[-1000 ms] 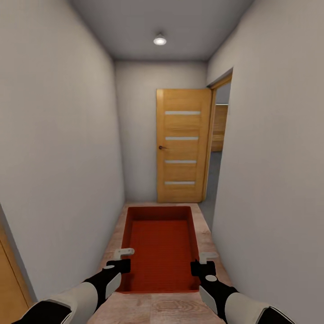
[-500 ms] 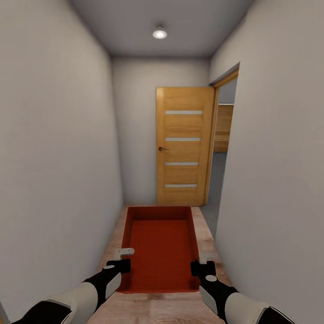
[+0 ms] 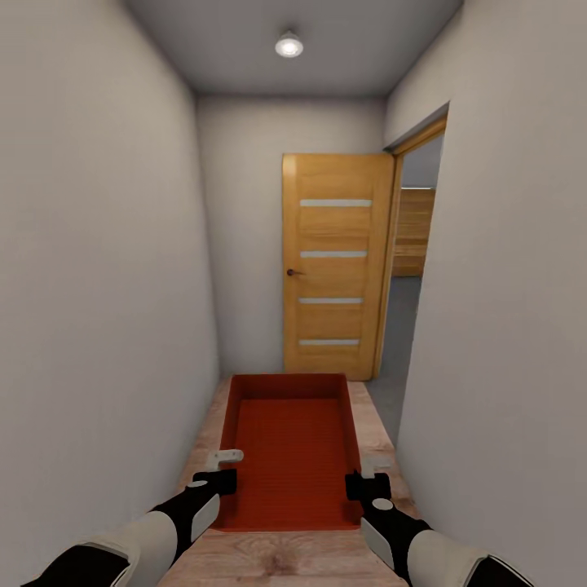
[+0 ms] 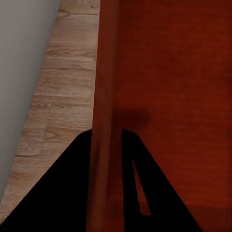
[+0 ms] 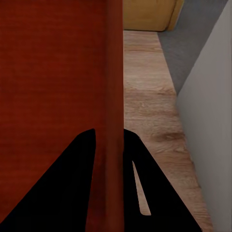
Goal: Move the two storage containers from the living room to the garage. In the garage, place one container on the floor and stack the other container on top of it (either order is fine).
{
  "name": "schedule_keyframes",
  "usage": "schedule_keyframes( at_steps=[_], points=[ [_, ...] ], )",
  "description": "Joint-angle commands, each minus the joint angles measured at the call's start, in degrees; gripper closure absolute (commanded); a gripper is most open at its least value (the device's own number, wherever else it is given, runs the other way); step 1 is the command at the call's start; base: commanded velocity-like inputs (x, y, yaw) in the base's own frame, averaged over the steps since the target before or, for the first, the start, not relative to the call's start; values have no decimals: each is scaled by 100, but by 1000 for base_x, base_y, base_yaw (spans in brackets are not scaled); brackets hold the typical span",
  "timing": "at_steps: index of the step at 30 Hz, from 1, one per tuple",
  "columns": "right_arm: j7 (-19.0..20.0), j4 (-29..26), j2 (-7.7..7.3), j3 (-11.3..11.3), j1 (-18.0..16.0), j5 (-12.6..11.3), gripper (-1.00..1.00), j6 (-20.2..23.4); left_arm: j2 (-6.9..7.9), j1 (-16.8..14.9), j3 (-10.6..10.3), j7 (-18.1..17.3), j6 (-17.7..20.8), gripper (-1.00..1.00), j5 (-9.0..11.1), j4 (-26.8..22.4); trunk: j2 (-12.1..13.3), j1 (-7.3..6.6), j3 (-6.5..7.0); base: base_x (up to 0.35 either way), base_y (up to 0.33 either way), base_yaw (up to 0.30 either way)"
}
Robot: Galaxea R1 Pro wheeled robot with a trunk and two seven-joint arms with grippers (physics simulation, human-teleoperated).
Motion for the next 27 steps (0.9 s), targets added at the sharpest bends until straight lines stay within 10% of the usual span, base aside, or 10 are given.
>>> schedule_keyframes(
  at_steps=[1, 27],
  points=[
    [79, 0, 0, 95, -2, -67, 100, 15, 68, -13, 384, 464, -66, 100, -15, -13, -7, 5, -9, 325, 0, 0],
    [79, 0, 0, 91, 0, -72, 100, 6, 68, -13, 384, 464, -64, 100, -15, -13, -7, 5, -9, 325, 0, 0]
  ],
)
